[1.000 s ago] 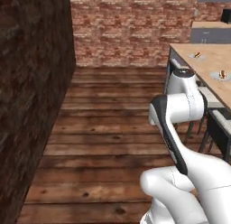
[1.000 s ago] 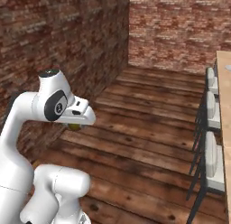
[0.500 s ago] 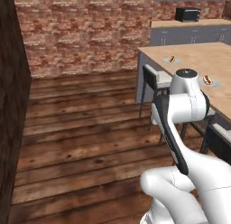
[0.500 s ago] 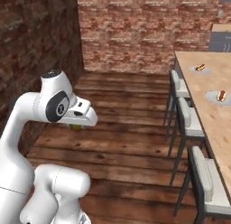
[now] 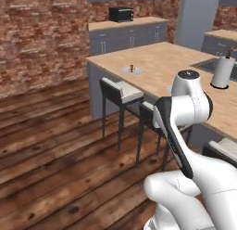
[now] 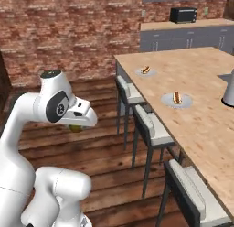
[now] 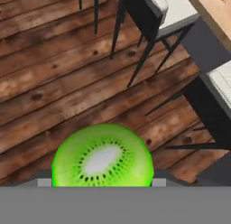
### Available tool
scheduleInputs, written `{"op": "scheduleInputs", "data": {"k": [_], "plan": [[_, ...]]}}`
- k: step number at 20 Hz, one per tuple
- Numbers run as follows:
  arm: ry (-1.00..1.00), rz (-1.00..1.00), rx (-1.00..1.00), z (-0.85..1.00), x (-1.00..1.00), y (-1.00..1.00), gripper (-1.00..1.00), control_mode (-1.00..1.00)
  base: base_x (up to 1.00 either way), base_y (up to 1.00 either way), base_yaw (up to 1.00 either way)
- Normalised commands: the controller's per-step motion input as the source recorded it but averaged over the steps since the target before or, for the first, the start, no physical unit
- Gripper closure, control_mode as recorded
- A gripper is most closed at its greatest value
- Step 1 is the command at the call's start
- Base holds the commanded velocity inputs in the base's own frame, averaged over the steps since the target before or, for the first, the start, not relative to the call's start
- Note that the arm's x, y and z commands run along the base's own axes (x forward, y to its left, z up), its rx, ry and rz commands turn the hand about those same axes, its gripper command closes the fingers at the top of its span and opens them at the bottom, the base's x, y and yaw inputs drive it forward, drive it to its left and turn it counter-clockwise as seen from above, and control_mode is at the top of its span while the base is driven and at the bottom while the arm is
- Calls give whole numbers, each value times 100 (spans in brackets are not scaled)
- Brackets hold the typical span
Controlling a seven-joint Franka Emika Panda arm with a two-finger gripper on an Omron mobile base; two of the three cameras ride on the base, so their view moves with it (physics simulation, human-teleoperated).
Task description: Pick up the tangerine and kiwi from the fridge and place one fruit on each plate on the dining counter.
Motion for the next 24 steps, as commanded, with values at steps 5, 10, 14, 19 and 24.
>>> {"op": "scheduleInputs", "data": {"k": [5,10,14,19,24], "plan": [[0,0,0,0,0,0,100,100,46,32,-77],[0,0,0,0,0,0,100,100,49,32,-83],[0,0,0,0,0,0,100,100,57,70,-61],[0,0,0,0,0,0,100,100,42,77,-61],[0,0,0,0,0,0,100,100,22,97,-46]]}}
